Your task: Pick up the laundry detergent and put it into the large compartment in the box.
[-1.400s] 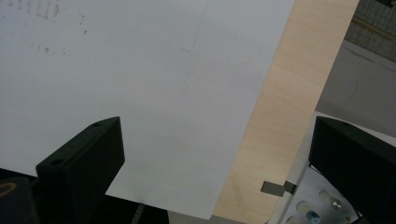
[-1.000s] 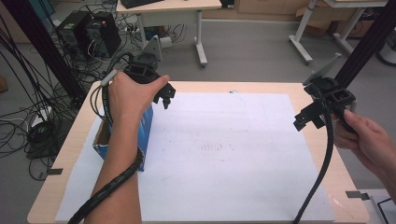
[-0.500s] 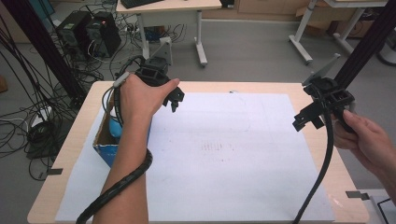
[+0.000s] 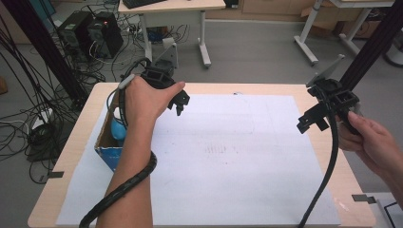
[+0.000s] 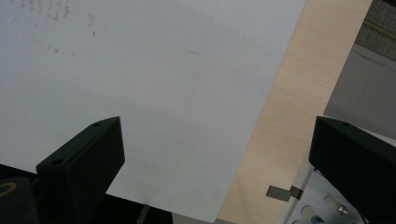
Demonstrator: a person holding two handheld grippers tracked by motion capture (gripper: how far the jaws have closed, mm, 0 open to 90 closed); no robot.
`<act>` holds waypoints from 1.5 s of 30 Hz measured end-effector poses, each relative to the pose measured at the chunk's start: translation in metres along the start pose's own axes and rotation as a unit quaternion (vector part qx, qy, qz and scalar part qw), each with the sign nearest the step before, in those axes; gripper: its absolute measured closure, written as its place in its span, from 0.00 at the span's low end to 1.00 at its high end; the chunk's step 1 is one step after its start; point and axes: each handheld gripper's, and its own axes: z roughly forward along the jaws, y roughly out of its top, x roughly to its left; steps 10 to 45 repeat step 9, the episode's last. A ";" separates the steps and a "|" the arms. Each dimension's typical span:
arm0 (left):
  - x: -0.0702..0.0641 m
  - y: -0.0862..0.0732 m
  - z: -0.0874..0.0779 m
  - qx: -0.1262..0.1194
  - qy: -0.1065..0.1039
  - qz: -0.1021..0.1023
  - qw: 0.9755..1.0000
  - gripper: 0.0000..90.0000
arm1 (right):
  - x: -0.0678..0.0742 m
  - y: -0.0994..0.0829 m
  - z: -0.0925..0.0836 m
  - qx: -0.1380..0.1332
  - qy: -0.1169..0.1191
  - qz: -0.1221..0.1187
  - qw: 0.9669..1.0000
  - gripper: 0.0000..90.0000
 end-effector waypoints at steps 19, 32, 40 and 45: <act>0.001 0.000 0.004 0.002 -0.001 0.000 1.000 0.09 | 0.001 0.002 0.002 0.003 0.001 -0.001 1.000 0.04; 0.001 0.000 0.004 0.002 -0.001 0.000 1.000 0.09 | 0.001 0.002 0.002 0.003 0.001 -0.001 1.000 0.04; 0.001 0.000 0.004 0.002 -0.001 0.000 1.000 0.09 | 0.001 0.002 0.002 0.003 0.001 -0.001 1.000 0.04; 0.001 0.000 0.004 0.002 -0.001 0.000 1.000 0.09 | 0.001 0.002 0.002 0.003 0.001 -0.001 1.000 0.04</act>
